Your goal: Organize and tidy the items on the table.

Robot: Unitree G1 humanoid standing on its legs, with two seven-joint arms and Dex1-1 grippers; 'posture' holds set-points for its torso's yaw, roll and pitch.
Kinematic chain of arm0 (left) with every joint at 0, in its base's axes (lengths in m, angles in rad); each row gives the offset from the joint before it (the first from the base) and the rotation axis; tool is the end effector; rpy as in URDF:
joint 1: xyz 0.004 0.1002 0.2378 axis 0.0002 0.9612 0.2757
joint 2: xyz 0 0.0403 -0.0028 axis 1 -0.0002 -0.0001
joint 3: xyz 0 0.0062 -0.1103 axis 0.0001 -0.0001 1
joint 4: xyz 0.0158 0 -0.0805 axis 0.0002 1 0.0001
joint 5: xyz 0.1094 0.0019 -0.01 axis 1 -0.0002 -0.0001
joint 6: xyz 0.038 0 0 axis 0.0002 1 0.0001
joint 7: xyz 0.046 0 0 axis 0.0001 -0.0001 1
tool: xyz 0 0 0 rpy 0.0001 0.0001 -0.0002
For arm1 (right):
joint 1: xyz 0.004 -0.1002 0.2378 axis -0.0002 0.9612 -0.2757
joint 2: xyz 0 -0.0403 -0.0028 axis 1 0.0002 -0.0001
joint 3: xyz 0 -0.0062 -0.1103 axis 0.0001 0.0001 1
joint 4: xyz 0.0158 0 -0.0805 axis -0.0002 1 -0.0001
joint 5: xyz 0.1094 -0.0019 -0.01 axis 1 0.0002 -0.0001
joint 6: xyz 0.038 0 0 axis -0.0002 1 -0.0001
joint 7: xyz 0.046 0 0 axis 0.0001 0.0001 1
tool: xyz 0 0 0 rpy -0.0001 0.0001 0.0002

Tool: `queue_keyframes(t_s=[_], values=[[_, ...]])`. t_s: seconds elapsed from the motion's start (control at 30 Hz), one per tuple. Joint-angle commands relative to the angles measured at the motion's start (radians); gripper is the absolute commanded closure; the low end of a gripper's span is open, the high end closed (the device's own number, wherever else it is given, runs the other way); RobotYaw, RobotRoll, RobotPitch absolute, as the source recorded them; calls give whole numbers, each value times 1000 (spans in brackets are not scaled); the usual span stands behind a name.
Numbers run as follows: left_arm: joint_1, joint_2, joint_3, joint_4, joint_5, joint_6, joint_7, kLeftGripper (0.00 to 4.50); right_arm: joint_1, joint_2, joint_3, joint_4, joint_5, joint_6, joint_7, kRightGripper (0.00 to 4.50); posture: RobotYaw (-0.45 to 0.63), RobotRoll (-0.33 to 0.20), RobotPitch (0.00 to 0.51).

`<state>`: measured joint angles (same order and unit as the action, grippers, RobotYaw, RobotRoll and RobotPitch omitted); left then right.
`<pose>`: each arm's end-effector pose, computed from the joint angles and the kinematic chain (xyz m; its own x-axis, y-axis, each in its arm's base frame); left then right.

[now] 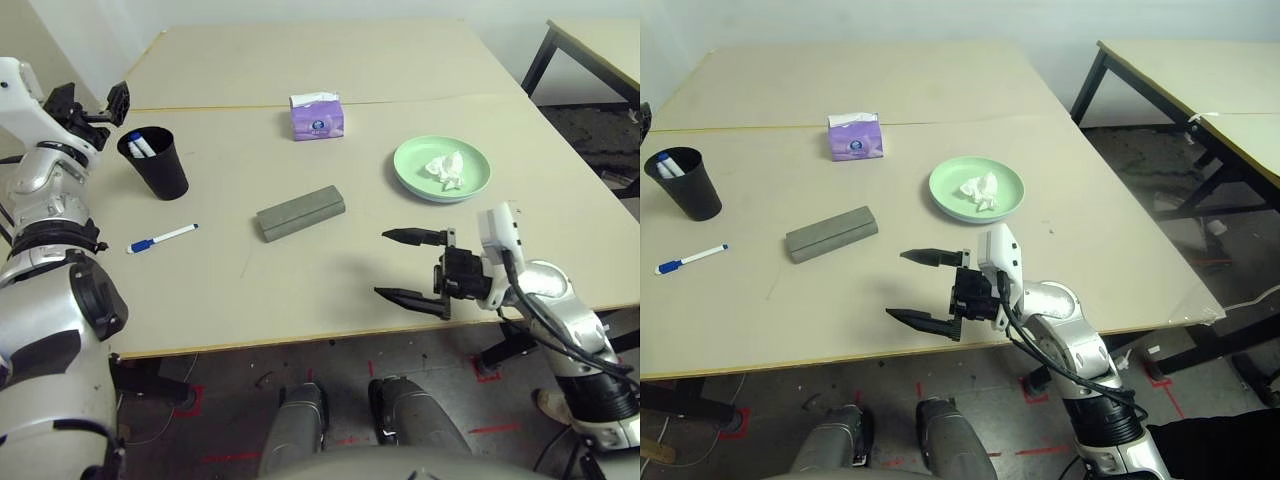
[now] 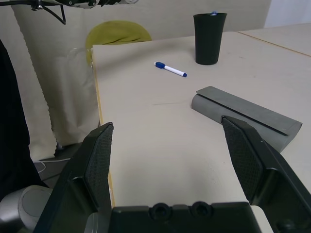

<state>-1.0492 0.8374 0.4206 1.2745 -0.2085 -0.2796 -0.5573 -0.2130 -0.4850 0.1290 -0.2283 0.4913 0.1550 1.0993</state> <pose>0.3047 0.3865 0.2191 0.9434 0.1102 0.3130 -0.1397 0.9875 0.0734 0.2424 -0.1840 0.1262 0.1857 0.9816 0.0434 -0.9641 0.1906 -0.1848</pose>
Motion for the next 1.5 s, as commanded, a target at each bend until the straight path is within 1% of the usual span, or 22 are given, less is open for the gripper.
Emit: queue_keyframes(t_s=[0.03, 0.07, 0.17, 0.27, 0.37, 0.43, 0.47, 0.5, 0.53, 0.57, 0.63, 0.7, 0.77, 0.87, 0.93, 1.03, 1.2, 1.27, 1.37, 1.5], values=[[-8, 20, 14, -5, -22, 37, -56, 53, -10, 0, -4, 10, -2, -7, 3, 0, -114, 0, 132], [-12, 22, 15, -7, -29, 57, -89, 53, -12, 2, -3, 14, -3, -9, 3, 0, -114, 0, 132], [-24, 46, -7, -23, -41, 154, -267, 53, -23, 9, 1, 28, -7, -15, 3, 0, -108, 0, 131], [-24, 96, -39, -44, -37, 230, -461, 53, -30, 13, 3, 38, -8, -20, 5, 0, -101, 0, 132], [-34, 161, -71, -70, -41, 306, -687, 53, -31, 19, 8, 56, -13, -34, 11, 0, -80, 0, 137], [-29, 197, -116, -100, -30, 358, -859, 53, -35, 24, 11, 68, -13, -41, 15, 0, -72, 0, 138], [-15, 215, -157, -121, -9, 366, -948, 53, -39, 28, 14, 75, -15, -45, 19, 0, -65, 0, 138], [1, 231, -200, -143, 9, 369, -1010, 53, -43, 32, 16, 81, -16, -48, 21, 0, -62, 0, 138], [38, 258, -277, -194, 2, 366, -1041, 53, -50, 37, 18, 87, -17, -50, 23, 0, -58, 0, 137], [65, 278, -334, -232, -12, 364, -1055, 53, -56, 42, 20, 92, -18, -51, 25, 0, -58, 0, 136], [124, 345, -491, -330, -44, 327, -1057, 53, -66, 53, 22, 101, -21, -56, 28, 0, -57, 0, 135], [149, 399, -608, -389, -66, 287, -1057, 53, -72, 61, 23, 108, -23, -60, 29, 0, -57, 0, 134], [136, 435, -711, -420, -61, 247, -1057, 53, -72, 69, 25, 113, -28, -66, 30, 0, -63, 0, 132], [91, 455, -827, -411, -22, 173, -1057, 53, -67, 79, 29, 114, -35, -72, 29, 0, -78, 0, 131], [35, 423, -846, -352, 58, 115, -1057, 53, -56, 84, 29, 102, -36, -73, 22, 0, -89, 0, 131], [-36, 361, -829, -267, 184, 59, -1018, 53, -39, 87, 29, 86, -37, -71, 10, 0, -102, 0, 132], [-111, 280, -824, -149, 344, 19, -832, 53, -18, 88, 31, 65, -38, -68, -7, 0, -117, 0, 130], [-105, 254, -829, -119, 385, 29, -809, 53, -18, 91, 33, 63, -40, -67, -14, 0, -120, 0, 130], [-76, 229, -836, -93, 434, 28, -817, 53, -21, 95, 36, 62, -41, -67, -21, 0, -126, 0, 131], [-40, 212, -821, -67, 461, 30, -859, 53, -28, 95, 36, 60, -40, -64, -28, 0, -132, 0, 135]])
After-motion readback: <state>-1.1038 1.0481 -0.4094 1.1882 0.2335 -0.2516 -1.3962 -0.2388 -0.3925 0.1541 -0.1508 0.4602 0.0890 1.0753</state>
